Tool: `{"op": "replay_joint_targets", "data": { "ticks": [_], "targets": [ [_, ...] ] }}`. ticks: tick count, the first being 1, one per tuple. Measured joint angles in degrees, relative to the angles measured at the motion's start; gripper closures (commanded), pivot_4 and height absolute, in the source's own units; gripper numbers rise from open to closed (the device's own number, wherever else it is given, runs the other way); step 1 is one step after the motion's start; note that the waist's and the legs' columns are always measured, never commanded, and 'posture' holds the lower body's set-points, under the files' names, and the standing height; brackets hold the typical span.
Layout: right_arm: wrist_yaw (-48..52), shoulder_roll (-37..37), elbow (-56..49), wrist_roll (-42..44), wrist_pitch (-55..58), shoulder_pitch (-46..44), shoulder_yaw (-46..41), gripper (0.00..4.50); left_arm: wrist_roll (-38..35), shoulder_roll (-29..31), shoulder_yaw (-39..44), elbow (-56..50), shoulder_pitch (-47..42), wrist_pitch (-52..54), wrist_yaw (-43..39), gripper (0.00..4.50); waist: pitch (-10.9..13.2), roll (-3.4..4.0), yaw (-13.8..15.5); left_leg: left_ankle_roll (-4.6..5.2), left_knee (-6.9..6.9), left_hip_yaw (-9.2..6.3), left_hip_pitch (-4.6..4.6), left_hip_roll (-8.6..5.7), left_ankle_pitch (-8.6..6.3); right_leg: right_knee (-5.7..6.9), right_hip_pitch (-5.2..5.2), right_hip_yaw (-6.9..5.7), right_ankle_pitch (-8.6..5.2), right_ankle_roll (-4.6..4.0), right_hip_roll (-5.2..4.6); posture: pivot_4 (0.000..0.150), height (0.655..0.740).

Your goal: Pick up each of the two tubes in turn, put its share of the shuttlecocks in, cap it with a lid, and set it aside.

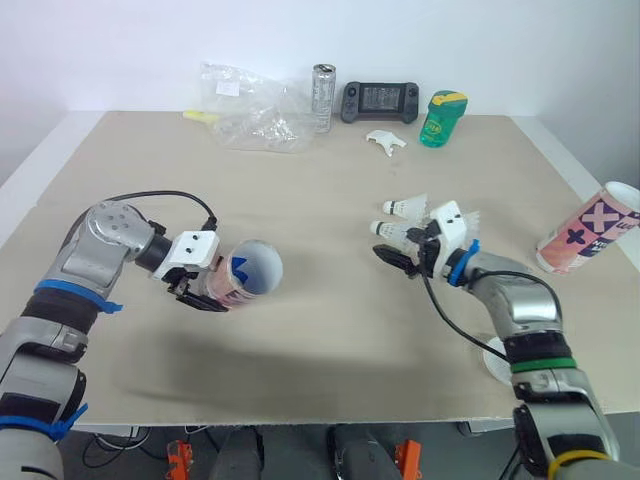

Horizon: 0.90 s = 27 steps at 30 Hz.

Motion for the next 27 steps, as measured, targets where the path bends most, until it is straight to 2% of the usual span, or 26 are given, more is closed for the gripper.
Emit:
{"op": "replay_joint_targets", "data": {
  "ticks": [5, 6, 7, 10, 13, 16, 17, 20, 22, 27],
  "targets": [
    [1.8, 0.2, 2.7, -0.4, -1.2, -0.5, -0.1, 3.88, -0.7, 0.3, -0.1, 0.4, 0.2, -0.3, -0.1, 1.29, 0.0, 0.01, 0.0, 0.01, -0.02, -0.02, -0.02, 0.00, -0.01, 0.00, -0.02, -0.01, -0.04, -0.02, 0.00, 0.150, 0.7236],
    [2.1, 0.2, 2.7, -0.4, -1.3, -0.5, -0.1, 4.30, -0.7, 0.4, -0.1, 0.5, 0.2, -0.4, -0.1, 1.29, 0.0, 0.01, 0.0, 0.01, -0.02, -0.02, -0.02, 0.00, -0.01, 0.01, -0.01, -0.01, -0.04, -0.02, 0.00, 0.150, 0.7236],
    [2.4, 0.2, 2.7, -0.4, -1.5, -0.5, -0.2, 4.46, -0.7, 0.4, -0.1, 0.6, 0.2, -0.5, 0.0, 1.29, 0.0, 0.01, 0.0, 0.01, -0.02, -0.02, 0.00, 0.00, 0.00, 0.02, -0.02, -0.01, -0.02, -0.03, 0.00, 0.150, 0.7236],
    [2.7, 0.2, 1.5, -0.4, -1.6, -0.1, -0.4, 4.46, -0.7, 0.4, -0.1, 1.0, 0.2, -1.2, 0.1, 1.29, 0.0, 0.02, 0.0, 0.01, -0.01, -0.02, 0.02, 0.00, 0.00, 0.06, -0.02, -0.01, 0.00, -0.04, 0.01, 0.150, 0.7236],
    [4.2, -0.3, -6.0, 0.9, -1.0, 2.7, -0.6, 4.46, -0.9, 0.5, -0.2, 1.1, 0.4, -2.0, 0.1, 1.29, 0.0, 0.09, -0.1, 0.01, -0.02, -0.02, 0.02, 0.01, 0.00, 0.09, -0.02, -0.02, -0.05, -0.03, 0.01, 0.150, 0.7236],
    [8.8, -2.7, -19.0, 4.0, 1.4, 4.6, 0.3, 4.46, -1.6, 0.7, -0.6, 1.2, 0.4, -1.8, 0.2, 1.29, 0.0, 0.29, -0.1, 0.01, -0.02, -0.03, 0.00, 0.01, 0.00, 0.11, -0.04, -0.02, -0.08, -0.01, 0.01, 0.150, 0.7236],
    [12.0, -5.0, -27.0, 5.9, 2.7, 4.6, 1.7, 4.46, -2.1, 0.9, -1.1, 1.2, 0.4, -1.3, 0.4, 1.29, 0.0, 0.33, -0.1, 0.01, -0.02, -0.04, 0.00, 0.01, -0.01, 0.12, -0.04, -0.02, -0.10, -0.01, 0.01, 0.150, 0.7236],
    [17.5, -7.5, -38.0, 8.3, 3.9, 2.0, 5.0, 4.46, -3.3, 1.2, -2.3, 1.4, -0.1, 0.8, 0.8, 1.29, 0.0, 0.34, -0.1, 0.01, -0.02, -0.06, 0.03, 0.02, -0.01, 0.12, -0.02, -0.06, -0.10, -0.02, 0.01, 0.150, 0.7236],
    [20.6, -8.5, -41.9, 8.5, 3.9, -1.2, 8.0, 4.46, -4.5, 1.3, -3.3, 1.9, -0.5, 2.5, 0.8, 1.29, 0.0, 0.34, 0.0, 0.01, 0.06, -0.07, 0.02, 0.02, -0.01, 0.12, 0.00, -0.09, -0.09, -0.01, -0.01, 0.150, 0.7236],
    [24.3, -7.6, -39.4, 3.7, 0.4, -10.9, 14.2, 4.46, -5.8, 1.6, -6.5, 3.3, -2.8, 5.0, 0.8, 1.29, 0.0, 0.35, 0.1, 0.01, 0.11, -0.01, 0.02, 0.03, 0.00, 0.12, -0.04, -0.11, -0.03, -0.05, -0.03, 0.150, 0.7236]
  ]
}}
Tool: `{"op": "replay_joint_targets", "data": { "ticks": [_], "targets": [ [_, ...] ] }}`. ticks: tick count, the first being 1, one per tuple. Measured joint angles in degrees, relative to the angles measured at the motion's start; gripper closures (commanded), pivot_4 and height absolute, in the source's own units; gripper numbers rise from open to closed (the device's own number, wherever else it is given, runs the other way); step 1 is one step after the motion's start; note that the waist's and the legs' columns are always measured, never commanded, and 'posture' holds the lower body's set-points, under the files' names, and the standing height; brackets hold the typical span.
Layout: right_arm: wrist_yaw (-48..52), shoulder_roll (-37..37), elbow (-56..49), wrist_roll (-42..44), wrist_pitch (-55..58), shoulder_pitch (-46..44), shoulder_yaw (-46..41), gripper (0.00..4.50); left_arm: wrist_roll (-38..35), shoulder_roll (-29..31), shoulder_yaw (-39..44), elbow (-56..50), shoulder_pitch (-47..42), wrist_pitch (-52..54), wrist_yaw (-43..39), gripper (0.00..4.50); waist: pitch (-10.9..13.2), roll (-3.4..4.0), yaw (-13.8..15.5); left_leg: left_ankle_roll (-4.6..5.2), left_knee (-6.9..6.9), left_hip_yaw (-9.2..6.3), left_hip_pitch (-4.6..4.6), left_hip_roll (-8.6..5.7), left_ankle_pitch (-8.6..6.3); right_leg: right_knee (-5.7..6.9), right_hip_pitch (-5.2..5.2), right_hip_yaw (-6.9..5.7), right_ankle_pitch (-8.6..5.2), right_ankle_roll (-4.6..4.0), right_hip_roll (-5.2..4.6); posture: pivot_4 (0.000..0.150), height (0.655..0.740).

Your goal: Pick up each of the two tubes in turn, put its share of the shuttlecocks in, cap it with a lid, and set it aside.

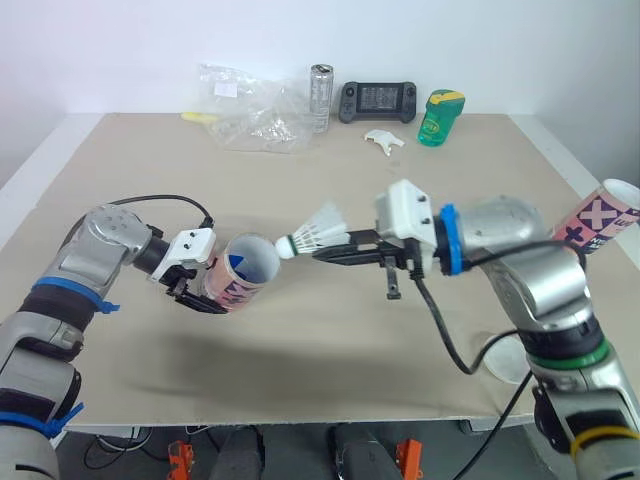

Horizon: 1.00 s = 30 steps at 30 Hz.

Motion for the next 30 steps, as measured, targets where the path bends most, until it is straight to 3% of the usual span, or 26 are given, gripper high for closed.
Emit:
{"op": "replay_joint_targets", "data": {
  "ticks": [5, 9, 14, 22, 25, 27, 30],
  "targets": [
    [2.8, 3.0, 5.6, -5.5, -3.6, -5.0, 6.6, 4.46, -1.6, 0.4, -2.4, 0.8, -1.5, 1.4, -0.3, 1.29, 0.0, 0.00, 0.1, 0.00, -0.06, -0.01, -0.05, 0.00, 0.00, 0.00, -0.04, -0.01, -0.10, -0.02, 0.00, 0.150, 0.7236],
    [5.8, 4.2, 7.5, -6.8, -4.4, -7.8, 8.9, 3.05, -2.4, 0.6, -3.7, 1.1, -2.1, 1.4, -0.2, 1.29, 0.0, 0.00, 0.2, 0.00, -0.08, -0.03, -0.07, 0.00, 0.00, 0.00, -0.04, -0.03, -0.14, -0.03, -0.01, 0.150, 0.7236],
    [8.5, 4.1, 8.1, -6.1, -2.4, -10.3, 9.4, 0.54, -3.2, 1.5, -4.9, 0.8, -2.4, 1.7, 0.1, 1.29, 0.0, 0.00, 0.1, 0.00, -0.08, -0.05, -0.05, 0.02, -0.01, 0.02, -0.05, -0.06, -0.12, -0.06, 0.00, 0.150, 0.7236],
    [1.7, -1.7, 8.3, -0.1, 2.7, -6.1, -8.3, 0.54, -4.9, 3.2, -5.4, -3.5, -0.7, 4.0, 0.0, 1.29, 0.0, -0.05, 0.4, 0.00, -0.08, -0.09, -0.12, -0.04, -0.01, 0.01, -0.04, -0.09, -0.14, -0.07, -0.07, 0.150, 0.7236],
    [-5.0, -4.8, 10.8, -1.0, 3.0, 1.3, -16.5, 0.54, -5.3, 4.1, -5.3, -5.7, 0.4, 5.0, -0.1, 1.29, -0.1, -0.10, 0.4, 0.00, -0.09, -0.11, -0.09, -0.03, -0.01, 0.02, -0.01, -0.11, -0.17, -0.08, -0.06, 0.150, 0.7236],
    [-10.8, -9.1, 17.1, -3.4, 3.6, 11.3, -24.2, 0.54, -6.1, 4.8, -4.8, -7.1, 1.7, 6.0, -0.1, 1.29, -0.1, -0.11, 0.5, 0.00, -0.08, -0.02, -0.12, -0.07, -0.01, 0.01, 0.01, -0.09, -0.18, -0.08, -0.11, 0.150, 0.7236],
    [-14.8, -10.8, 22.6, -5.1, 3.6, 16.2, -27.5, 0.54, -6.0, 5.9, -4.7, -7.6, 2.0, 6.5, -0.4, 1.29, 0.0, -0.01, 0.0, 0.03, -0.10, 0.08, -0.04, -0.04, -0.02, 0.04, -0.04, -0.02, -0.16, -0.09, -0.08, 0.150, 0.7236]
  ]
}}
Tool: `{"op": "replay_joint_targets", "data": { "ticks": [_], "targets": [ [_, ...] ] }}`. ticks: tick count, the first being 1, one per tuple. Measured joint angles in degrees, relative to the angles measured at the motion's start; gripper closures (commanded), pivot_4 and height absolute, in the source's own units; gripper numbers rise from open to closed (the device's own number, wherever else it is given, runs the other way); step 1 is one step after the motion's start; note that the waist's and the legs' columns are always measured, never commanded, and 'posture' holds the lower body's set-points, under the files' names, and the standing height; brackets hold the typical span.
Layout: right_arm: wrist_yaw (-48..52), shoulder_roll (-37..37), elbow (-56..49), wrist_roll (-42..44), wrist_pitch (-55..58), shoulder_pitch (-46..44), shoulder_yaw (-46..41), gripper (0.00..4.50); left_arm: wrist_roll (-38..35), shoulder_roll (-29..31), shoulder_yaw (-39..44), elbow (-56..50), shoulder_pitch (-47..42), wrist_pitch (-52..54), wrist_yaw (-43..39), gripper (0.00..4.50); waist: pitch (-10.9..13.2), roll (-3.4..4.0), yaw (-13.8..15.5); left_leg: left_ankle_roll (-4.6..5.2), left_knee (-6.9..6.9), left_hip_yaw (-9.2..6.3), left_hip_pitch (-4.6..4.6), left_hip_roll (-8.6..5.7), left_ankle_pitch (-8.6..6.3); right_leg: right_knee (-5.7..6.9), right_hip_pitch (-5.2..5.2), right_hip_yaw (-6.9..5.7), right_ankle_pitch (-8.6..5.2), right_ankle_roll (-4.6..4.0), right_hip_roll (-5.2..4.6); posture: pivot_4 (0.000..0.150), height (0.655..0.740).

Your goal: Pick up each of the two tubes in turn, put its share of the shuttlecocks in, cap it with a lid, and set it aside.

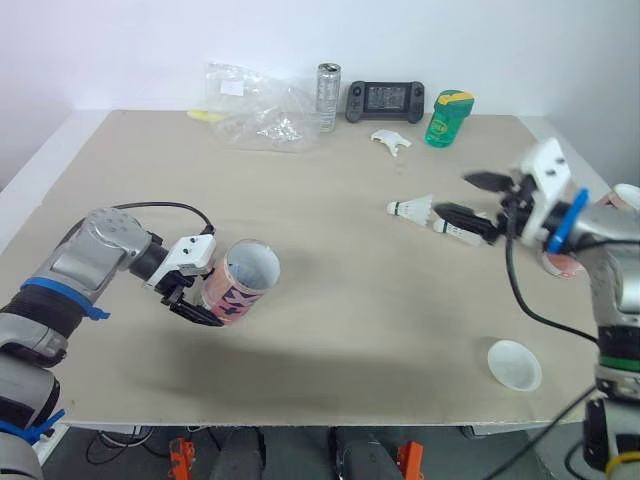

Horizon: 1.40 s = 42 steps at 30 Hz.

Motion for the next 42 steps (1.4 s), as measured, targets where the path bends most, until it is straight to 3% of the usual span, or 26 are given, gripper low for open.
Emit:
{"op": "replay_joint_targets", "data": {
  "ticks": [9, 21, 25, 30, 38, 39, 42],
  "targets": [
    [-0.9, -0.4, 20.7, -1.8, -5.7, -1.1, -0.1, 0.54, 0.2, -0.1, 0.1, -0.7, 0.3, 1.0, 0.0, 1.29, 0.1, 0.14, -0.9, 0.16, 0.05, 0.05, 0.11, -0.01, 0.10, 0.09, 0.05, 0.11, 0.15, 0.08, 0.05, 0.150, 0.7236],
    [0.4, 6.1, 41.7, -5.6, -12.6, -13.9, 6.5, 0.54, 0.7, -0.4, 1.2, -1.4, 0.8, 2.2, -0.4, 1.29, 0.1, 0.18, -1.3, 0.16, 0.04, 0.04, 0.04, -0.05, 0.10, 0.07, 0.05, 0.16, 0.12, 0.16, 0.04, 0.150, 0.7236],
    [-0.5, 7.0, 48.3, -7.4, -14.6, -17.3, 7.0, 2.21, 1.0, -0.8, 1.9, -1.5, 1.1, 2.3, -0.4, 1.29, 0.1, 0.19, -1.2, 0.15, 0.04, 0.03, 0.01, -0.10, 0.10, 0.05, 0.05, 0.15, 0.10, 0.20, -0.01, 0.150, 0.7236],
    [0.9, 7.0, 49.3, -6.8, -15.5, -18.0, 6.1, 4.45, 1.4, -0.9, 2.2, -1.6, 1.3, 2.3, -0.4, 1.29, 0.1, 0.19, -1.2, 0.15, 0.04, 0.00, 0.02, -0.09, 0.10, 0.06, 0.05, 0.14, 0.12, 0.18, 0.00, 0.150, 0.7236],
    [1.7, 6.8, 46.3, -5.9, -15.5, -15.8, 5.6, 4.45, 1.5, -1.0, 2.3, -1.6, 1.4, 2.3, -0.4, 1.29, 0.1, 0.20, -1.3, 0.15, 0.05, 0.00, 0.02, -0.10, 0.10, 0.06, 0.06, 0.14, 0.12, 0.19, -0.01, 0.150, 0.7236],
    [2.1, 5.5, 38.6, -4.1, -14.3, -13.1, 3.9, 4.45, 1.6, -1.3, 2.5, -1.5, 1.3, 2.3, -0.4, 1.29, 0.2, 0.32, -1.1, 0.15, 0.05, -0.01, 0.00, -0.11, 0.10, 0.07, 0.06, 0.13, 0.12, 0.21, -0.02, 0.150, 0.7236],
    [3.1, 4.3, 28.9, -1.3, -12.3, -13.1, 2.4, 4.45, 1.7, -1.5, 2.5, -1.5, 1.3, 2.3, -0.4, 1.29, 0.2, 0.56, -1.2, 0.15, 0.07, 0.01, 0.03, -0.11, 0.11, 0.08, 0.06, 0.17, 0.13, 0.23, -0.01, 0.150, 0.7236]
  ]
}}
